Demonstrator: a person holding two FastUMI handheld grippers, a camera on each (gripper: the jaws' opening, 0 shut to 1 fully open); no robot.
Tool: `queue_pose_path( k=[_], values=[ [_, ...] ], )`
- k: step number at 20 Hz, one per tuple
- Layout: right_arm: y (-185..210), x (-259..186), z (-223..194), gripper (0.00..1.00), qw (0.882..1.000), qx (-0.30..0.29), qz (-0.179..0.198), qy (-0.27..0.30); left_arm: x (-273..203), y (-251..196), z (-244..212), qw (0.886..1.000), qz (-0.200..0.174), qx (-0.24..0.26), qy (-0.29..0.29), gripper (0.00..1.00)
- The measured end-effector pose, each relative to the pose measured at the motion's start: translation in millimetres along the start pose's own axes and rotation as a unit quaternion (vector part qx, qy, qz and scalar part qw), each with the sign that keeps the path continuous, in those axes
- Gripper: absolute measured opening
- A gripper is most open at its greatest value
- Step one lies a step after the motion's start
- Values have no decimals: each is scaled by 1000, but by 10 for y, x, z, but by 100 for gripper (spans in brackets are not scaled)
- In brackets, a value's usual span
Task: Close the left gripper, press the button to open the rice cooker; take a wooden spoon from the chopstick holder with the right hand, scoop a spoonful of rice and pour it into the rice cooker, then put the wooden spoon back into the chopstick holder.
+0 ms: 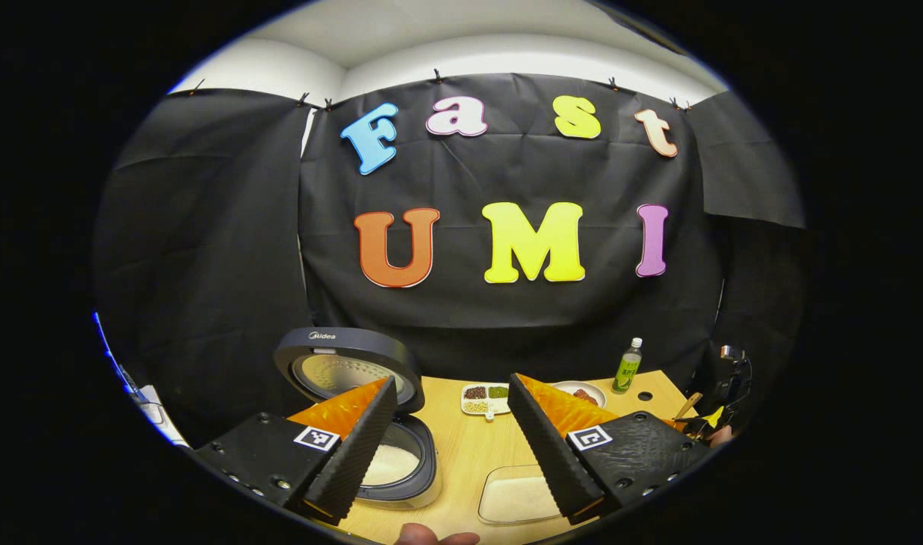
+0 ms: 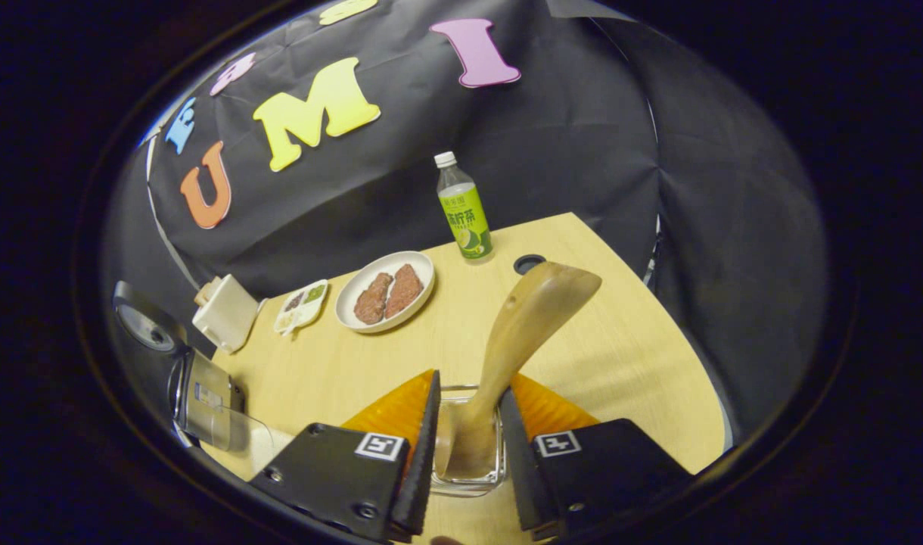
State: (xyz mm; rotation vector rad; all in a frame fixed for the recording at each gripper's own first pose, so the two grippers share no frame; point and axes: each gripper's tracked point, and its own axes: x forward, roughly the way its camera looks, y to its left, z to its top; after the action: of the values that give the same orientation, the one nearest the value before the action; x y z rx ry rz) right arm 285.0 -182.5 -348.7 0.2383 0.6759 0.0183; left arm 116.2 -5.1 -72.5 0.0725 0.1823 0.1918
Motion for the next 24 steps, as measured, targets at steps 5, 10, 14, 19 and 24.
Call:
queue_pose_path(
  k=[5, 10, 14, 19, 24],
  values=[
    [30, -79, 8, 24, 1000, 15, 0, 4, -44, 122, -56, 1000, 10, -19, 10, 94],
    [219, -269, 121, 10, 1000, -16, -2, -17, -94, 203, 12, 1000, 8, -24, -6, 94],
    [359, -554, 349, 10, 997, -42, -11, -58, -146, 281, 29, 999, 2, -33, -14, 94],
    [609, -1045, 512, 10, 992, -74, -32, -101, -185, 491, 65, 999, 8, -48, -22, 95],
    [1260, -1468, 621, 9, 987, -85, -6, -136, -340, 758, 48, 998, 8, -59, -24, 95]
  ],
)
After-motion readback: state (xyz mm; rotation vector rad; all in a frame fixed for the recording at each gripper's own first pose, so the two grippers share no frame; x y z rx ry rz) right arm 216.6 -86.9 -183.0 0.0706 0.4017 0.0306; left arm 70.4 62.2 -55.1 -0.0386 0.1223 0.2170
